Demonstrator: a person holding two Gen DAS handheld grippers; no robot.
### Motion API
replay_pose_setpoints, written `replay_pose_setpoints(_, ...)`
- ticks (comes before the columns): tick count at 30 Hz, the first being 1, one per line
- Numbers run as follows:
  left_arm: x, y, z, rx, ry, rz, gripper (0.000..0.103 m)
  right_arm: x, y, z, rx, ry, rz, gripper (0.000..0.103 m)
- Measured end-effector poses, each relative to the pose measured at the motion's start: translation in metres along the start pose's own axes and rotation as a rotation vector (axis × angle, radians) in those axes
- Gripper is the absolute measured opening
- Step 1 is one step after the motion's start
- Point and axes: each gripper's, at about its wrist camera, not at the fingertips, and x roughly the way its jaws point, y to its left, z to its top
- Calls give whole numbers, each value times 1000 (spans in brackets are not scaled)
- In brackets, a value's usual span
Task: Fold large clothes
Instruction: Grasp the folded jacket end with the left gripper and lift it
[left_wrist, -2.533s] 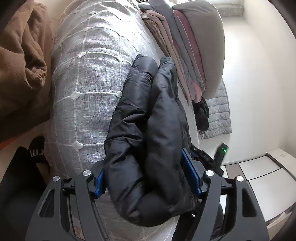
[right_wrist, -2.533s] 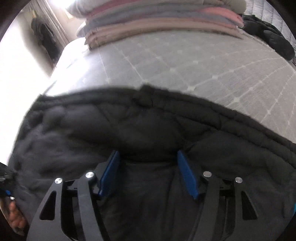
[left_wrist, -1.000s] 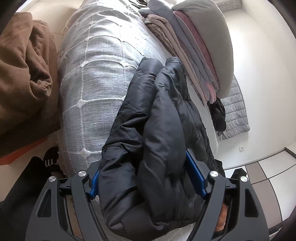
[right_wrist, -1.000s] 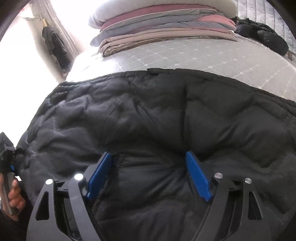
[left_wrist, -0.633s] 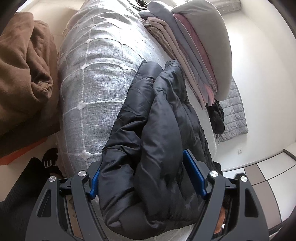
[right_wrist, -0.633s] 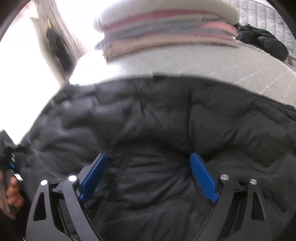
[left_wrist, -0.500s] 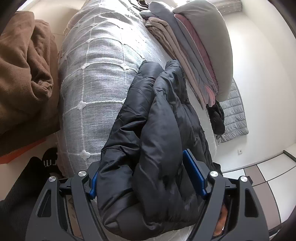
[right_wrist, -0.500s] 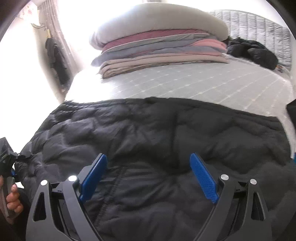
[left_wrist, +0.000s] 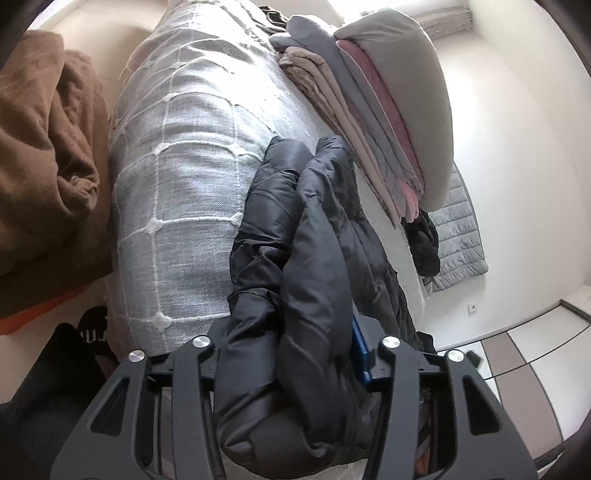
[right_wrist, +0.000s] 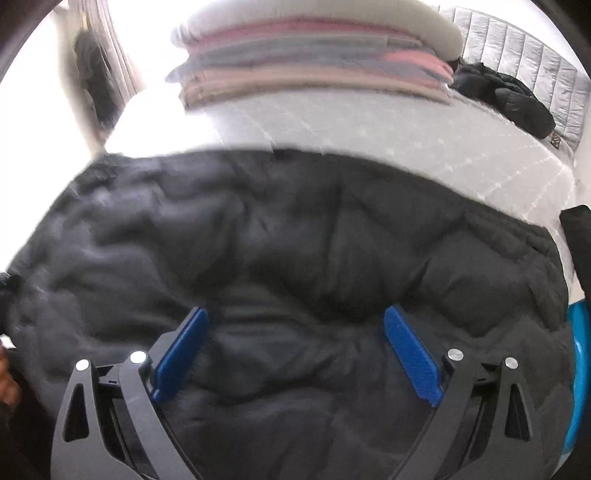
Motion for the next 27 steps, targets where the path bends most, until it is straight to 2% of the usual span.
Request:
replay_pose_setpoints(5, -1, -7, -1, 59, -8, 11, 26, 1, 2, -5, -3, -34, 1, 96)
replay_pose_setpoints(8, -1, -9, -2, 69, -11, 17, 23, -11, -2, -9, 12, -54, 34, 96)
replay_pose_setpoints(11, -3, -11, -2, 67, -16, 11, 21, -28, -4, -12, 28, -115, 45, 96)
replay_pose_setpoints(15, -12, -26, -5, 91, -42, -4, 20, -4, 3, -17, -21, -27, 7, 96)
replay_pose_setpoints(18, -22, -49, -8, 133, -73, -22, 19, 4, 12, -20, -58, -38, -31, 97)
replay_pose_setpoints(22, -33, -94, -11, 221, -100, -60, 19, 4, 8, -15, -47, -1, -10, 97)
replay_pose_setpoints(24, -38, -118, -13, 273, -107, -77, 19, 0, 4, -10, -33, 29, 26, 97)
replay_pose_setpoints(25, -40, -130, -15, 298, -109, -84, 19, -7, -1, -9, -7, 29, 73, 97)
replay_pose_setpoints(27, -40, -155, -20, 350, -108, -96, 19, -25, -23, -4, 111, 1, 233, 97)
